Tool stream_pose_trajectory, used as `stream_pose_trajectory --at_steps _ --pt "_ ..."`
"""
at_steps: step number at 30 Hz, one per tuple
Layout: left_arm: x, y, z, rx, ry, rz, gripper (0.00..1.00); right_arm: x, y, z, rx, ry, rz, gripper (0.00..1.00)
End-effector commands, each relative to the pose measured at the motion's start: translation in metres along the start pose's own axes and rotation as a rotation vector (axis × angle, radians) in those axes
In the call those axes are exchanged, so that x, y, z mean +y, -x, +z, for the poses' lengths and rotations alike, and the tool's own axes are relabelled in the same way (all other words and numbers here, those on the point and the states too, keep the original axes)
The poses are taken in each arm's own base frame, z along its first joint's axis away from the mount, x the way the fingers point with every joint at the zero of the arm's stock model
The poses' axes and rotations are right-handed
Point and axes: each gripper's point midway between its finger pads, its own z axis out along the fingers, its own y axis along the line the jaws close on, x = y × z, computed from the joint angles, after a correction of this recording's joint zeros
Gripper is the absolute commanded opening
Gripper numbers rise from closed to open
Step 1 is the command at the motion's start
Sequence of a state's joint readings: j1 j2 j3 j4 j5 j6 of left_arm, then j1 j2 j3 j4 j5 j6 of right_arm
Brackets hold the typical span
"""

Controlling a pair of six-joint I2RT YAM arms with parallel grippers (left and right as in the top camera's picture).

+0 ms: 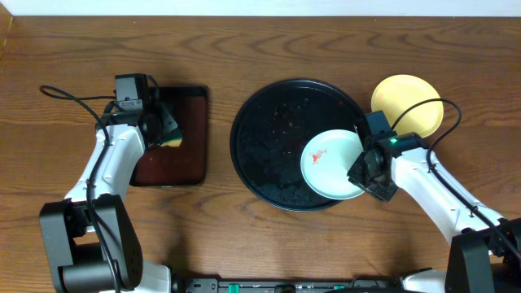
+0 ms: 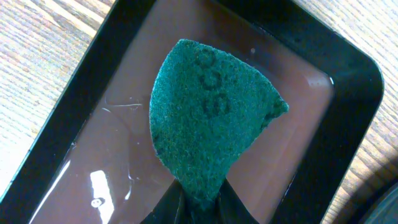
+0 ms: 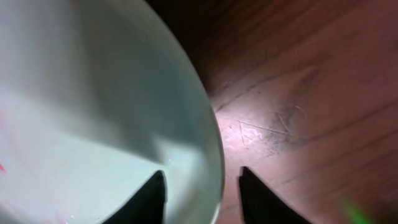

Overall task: Clean dirty plates on tray and stack at the side
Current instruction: 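Grasp the stained pale green plate rim and pull it to tray centre, then bring the sponge from the rectangular tray onto the stained green plate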

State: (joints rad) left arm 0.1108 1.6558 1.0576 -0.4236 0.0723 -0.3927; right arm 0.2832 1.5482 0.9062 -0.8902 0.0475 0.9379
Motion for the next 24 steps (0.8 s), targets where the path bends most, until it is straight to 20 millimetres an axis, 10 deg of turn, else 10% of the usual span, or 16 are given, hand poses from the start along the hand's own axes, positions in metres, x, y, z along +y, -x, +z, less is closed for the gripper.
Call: stream_pose_trajectory --at_steps 1,7,10,14,19,24 --pt "0.005 -0.002 0.002 0.005 0.018 -0.012 0.08 0.001 -0.002 0.002 -0.003 -0.002 -0.005 0.33" --pt "0.005 -0.002 0.002 0.005 0.018 -0.012 0.08 -0.009 -0.010 0.010 0.014 -0.033 -0.003 0.30" --pt "0.005 -0.002 0.002 0.005 0.018 -0.012 0.08 -0.004 -0.006 0.009 0.000 -0.013 -0.018 0.02" --pt "0.005 -0.002 0.002 0.004 0.017 -0.012 0.08 0.007 0.003 -0.004 -0.020 0.013 -0.118 0.01" --pt "0.002 0.001 0.002 -0.009 0.009 -0.009 0.07 0.084 0.047 -0.053 -0.205 0.272 -0.394 0.01" --pt "-0.019 0.013 -0.018 -0.052 -0.100 -0.004 0.07 0.134 0.055 -0.034 -0.229 0.427 -0.516 0.01"
